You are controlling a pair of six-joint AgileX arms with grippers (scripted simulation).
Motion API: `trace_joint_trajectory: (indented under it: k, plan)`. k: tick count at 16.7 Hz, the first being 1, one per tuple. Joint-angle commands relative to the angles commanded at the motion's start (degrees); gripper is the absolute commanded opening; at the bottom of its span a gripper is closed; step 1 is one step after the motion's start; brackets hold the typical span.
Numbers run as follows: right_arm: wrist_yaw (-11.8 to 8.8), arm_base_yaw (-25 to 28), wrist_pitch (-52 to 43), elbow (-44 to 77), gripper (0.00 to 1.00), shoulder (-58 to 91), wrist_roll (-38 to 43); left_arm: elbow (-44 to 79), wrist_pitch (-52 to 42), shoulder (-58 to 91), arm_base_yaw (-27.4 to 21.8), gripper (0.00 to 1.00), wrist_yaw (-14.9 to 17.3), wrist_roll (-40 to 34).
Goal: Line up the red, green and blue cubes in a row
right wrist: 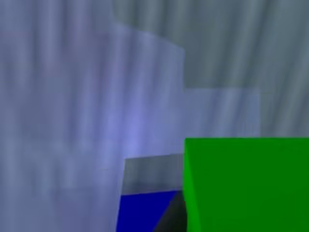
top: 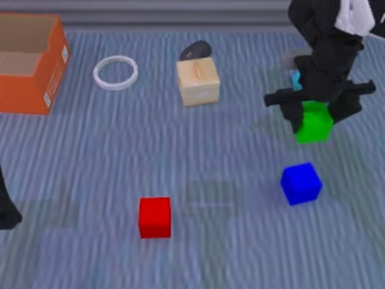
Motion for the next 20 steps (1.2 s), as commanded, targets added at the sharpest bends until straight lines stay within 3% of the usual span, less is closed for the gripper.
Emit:
trace_joint_trajectory:
  k: [5, 9, 16, 20]
  plan:
    - [-0.2, 16.1, 1.1, -7.0, 0.0, -4.9, 22.7, 0.0, 0.0, 0.0, 0.0, 1.0, 0.0, 0.0]
    - [-0.1, 25.7, 2.3, -11.2, 0.0, -8.7, 34.0, 0.0, 0.0, 0.0, 0.0, 1.0, 0.0, 0.0]
    - [-0.1, 27.6, 2.9, -12.2, 0.0, -9.4, 36.1, 0.0, 0.0, 0.0, 0.0, 1.0, 0.0, 0.0]
    - [-0.1, 27.6, 9.3, -16.2, 0.0, -7.5, 36.2, 0.0, 0.0, 0.0, 0.0, 1.0, 0.0, 0.0]
